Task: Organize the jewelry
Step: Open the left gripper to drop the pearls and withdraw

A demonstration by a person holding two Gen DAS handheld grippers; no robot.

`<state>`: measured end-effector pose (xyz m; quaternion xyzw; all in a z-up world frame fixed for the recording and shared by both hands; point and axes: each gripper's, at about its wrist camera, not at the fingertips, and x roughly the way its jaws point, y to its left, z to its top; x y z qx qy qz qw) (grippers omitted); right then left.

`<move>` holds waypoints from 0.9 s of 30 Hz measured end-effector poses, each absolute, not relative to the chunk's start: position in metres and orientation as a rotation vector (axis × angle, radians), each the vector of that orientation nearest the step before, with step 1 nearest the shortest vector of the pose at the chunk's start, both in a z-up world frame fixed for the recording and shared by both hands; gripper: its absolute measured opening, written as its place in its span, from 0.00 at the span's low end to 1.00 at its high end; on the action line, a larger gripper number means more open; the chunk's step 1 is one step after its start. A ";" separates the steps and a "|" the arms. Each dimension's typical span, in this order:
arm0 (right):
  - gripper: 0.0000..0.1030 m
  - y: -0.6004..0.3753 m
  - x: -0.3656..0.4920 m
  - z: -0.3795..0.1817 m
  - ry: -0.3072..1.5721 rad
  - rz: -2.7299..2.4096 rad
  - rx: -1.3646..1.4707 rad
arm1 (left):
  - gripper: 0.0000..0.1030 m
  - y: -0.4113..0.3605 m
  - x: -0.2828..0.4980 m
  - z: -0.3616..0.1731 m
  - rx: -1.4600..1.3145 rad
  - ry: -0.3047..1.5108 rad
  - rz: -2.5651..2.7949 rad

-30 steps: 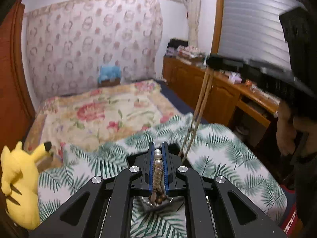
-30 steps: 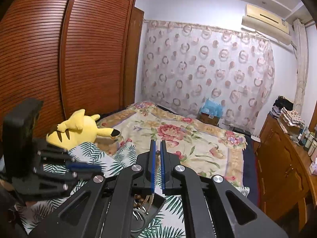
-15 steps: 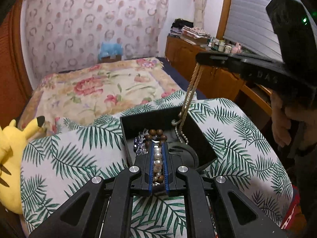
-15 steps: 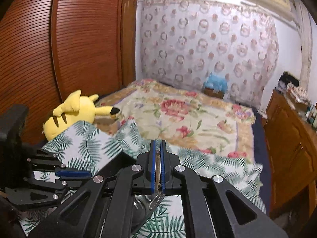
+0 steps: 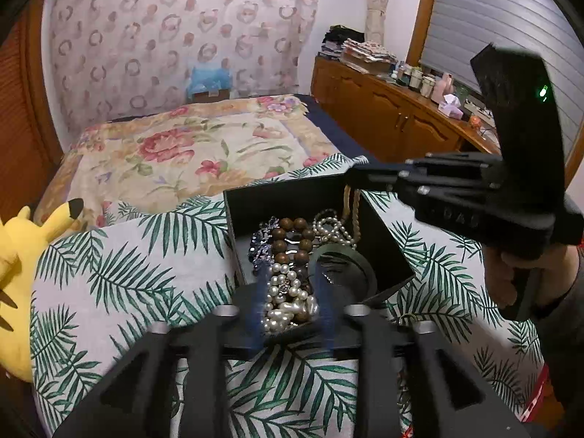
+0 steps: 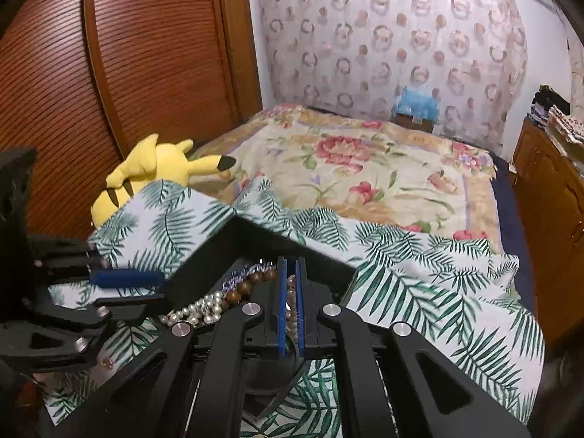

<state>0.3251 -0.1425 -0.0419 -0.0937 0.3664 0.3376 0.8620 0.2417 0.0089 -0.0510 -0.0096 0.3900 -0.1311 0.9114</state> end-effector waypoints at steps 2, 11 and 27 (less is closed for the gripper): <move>0.05 -0.142 0.325 -0.047 0.779 0.709 -0.196 | 0.36 0.010 0.238 -0.051 -0.018 0.802 -0.263; 0.30 -0.149 0.319 -0.043 0.739 0.685 -0.167 | 0.67 0.022 0.222 -0.053 -0.025 0.805 -0.221; 0.30 -0.173 0.221 -0.058 0.730 0.717 -0.251 | 0.83 0.052 0.164 -0.071 -0.060 0.823 -0.154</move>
